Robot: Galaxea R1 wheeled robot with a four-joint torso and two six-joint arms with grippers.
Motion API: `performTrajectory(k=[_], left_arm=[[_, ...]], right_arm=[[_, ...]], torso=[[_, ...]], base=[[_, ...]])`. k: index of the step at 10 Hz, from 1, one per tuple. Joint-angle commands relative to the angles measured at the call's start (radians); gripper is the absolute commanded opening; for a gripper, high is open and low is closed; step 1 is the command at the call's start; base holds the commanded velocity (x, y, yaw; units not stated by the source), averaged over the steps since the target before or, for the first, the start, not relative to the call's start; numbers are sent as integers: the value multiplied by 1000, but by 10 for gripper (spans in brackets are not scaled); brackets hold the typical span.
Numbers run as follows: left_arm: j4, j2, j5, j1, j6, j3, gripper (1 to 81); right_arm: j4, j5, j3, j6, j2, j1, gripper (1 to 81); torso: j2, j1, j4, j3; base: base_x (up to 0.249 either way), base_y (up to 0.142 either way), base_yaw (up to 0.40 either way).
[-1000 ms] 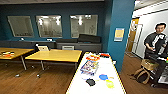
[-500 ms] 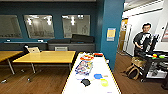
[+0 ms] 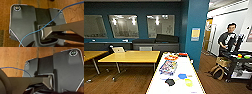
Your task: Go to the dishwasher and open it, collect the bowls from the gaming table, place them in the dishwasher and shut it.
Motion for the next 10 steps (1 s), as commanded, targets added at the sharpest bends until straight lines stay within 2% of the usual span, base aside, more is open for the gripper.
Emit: performTrajectory(k=[1,4,10], left_arm=[[4,-3,44,-37,-3,9,811],[4,-4,41,-37,-1,9,811],[6,-3,39,-37,0,9,811]], right_arm=[[9,-42,7,1,-1,49,811],[9,-42,7,1,-1,47,811],[9,-42,7,1,-1,44,811]], torso=[[0,1,0,0],[-1,1,0,0],[0,1,0,0]], base=[[0,0,0],[59,0,0],[114,0,0]])
